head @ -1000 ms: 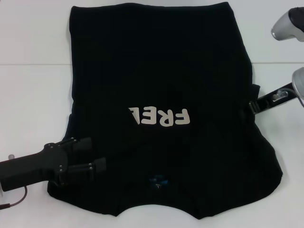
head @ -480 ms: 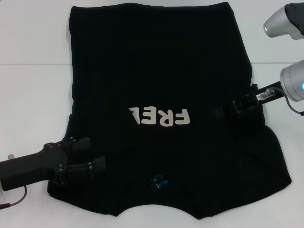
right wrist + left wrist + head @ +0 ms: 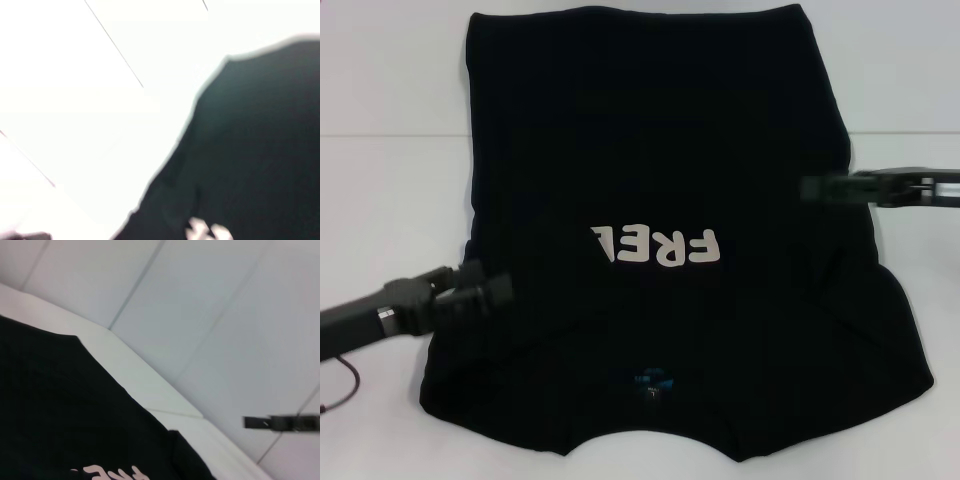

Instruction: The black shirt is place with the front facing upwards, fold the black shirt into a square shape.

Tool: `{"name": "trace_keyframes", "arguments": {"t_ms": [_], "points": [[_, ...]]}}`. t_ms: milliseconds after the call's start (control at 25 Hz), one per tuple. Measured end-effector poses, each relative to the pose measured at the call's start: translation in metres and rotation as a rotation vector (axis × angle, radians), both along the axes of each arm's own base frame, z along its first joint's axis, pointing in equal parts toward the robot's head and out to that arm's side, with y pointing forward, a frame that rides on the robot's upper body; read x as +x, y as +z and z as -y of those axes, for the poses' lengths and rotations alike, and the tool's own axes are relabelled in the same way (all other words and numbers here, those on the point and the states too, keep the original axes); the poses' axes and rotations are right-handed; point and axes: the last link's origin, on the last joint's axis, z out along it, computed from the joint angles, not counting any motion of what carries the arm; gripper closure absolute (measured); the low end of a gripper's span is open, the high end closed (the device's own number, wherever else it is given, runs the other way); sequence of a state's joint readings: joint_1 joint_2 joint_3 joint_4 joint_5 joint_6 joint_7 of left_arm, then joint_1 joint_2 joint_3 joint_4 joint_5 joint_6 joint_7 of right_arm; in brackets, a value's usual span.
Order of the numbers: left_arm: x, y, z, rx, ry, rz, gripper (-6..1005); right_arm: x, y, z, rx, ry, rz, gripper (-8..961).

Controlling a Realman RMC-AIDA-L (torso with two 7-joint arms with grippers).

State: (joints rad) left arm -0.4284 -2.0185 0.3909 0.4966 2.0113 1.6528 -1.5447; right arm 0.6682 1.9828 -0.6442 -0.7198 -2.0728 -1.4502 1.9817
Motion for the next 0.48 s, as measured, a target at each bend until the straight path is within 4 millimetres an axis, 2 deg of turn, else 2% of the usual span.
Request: {"name": "trace_keyframes", "arguments": {"t_ms": [160, 280, 400, 480], "points": [[0.002, 0.010, -0.006, -0.044, 0.075, 0.064, 64, 0.026, 0.012, 0.028, 0.143, 0.082, -0.160, 383], [0.004, 0.012, -0.010, -0.095, 0.122, 0.095, 64, 0.043, 0.015, 0.047, 0.222, 0.130, -0.174, 279], [0.001, 0.020, -0.012, -0.161, 0.208, 0.132, 64, 0.050, 0.005, 0.065, 0.241, 0.237, -0.126, 184], [-0.002, 0.028, -0.014, -0.201, 0.276, 0.149, 64, 0.051, -0.011, 0.077, 0.230, 0.341, -0.073, 132]]}}
